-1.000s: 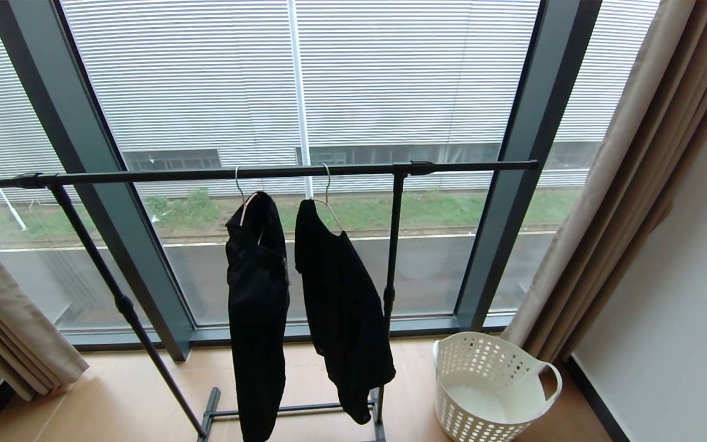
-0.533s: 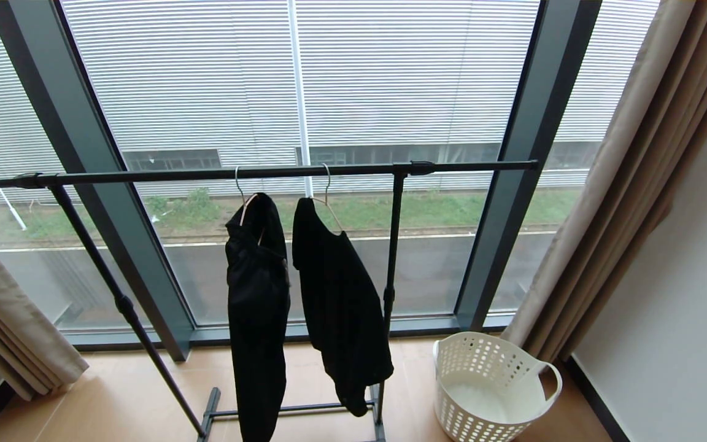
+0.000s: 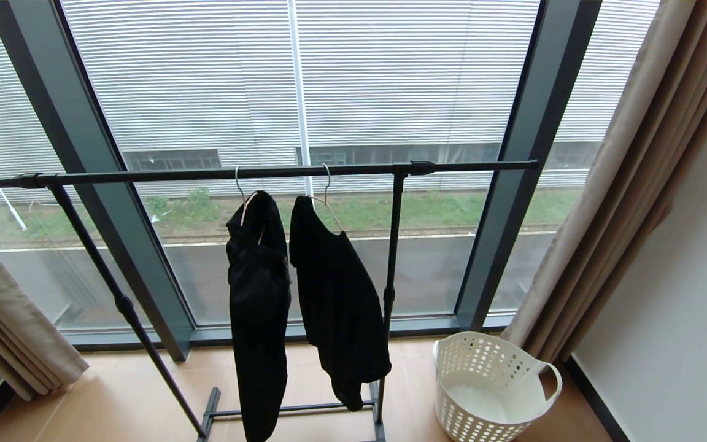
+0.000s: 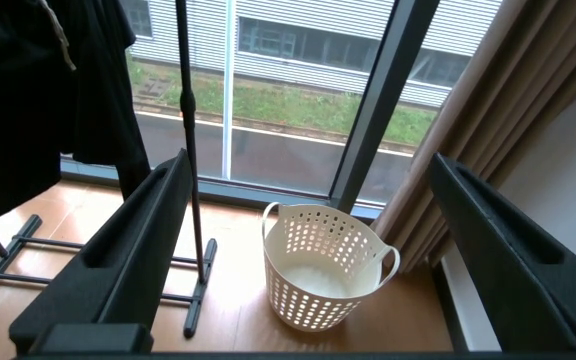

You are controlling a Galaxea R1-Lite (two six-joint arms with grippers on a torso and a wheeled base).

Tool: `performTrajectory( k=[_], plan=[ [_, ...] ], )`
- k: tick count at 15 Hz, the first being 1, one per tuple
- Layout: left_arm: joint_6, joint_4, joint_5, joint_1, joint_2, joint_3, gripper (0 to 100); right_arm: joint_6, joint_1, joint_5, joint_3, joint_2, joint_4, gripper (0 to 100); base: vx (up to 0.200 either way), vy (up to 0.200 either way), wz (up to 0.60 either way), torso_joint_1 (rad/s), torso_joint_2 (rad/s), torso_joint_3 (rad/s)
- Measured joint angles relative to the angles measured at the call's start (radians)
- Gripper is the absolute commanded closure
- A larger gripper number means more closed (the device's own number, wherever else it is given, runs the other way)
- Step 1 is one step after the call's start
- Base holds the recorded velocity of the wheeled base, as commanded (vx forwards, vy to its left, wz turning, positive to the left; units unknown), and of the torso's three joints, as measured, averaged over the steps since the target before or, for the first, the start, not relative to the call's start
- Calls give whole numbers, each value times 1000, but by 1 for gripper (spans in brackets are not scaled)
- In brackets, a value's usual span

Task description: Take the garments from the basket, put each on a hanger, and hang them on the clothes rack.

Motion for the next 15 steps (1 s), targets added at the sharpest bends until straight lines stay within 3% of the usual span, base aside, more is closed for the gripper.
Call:
performTrajectory(
  k=[15],
  plan=[
    [0, 0, 0, 0, 0, 0, 0, 0, 0, -1, 0, 0, 0, 0, 0, 0, 0, 0, 0, 0]
  ],
)
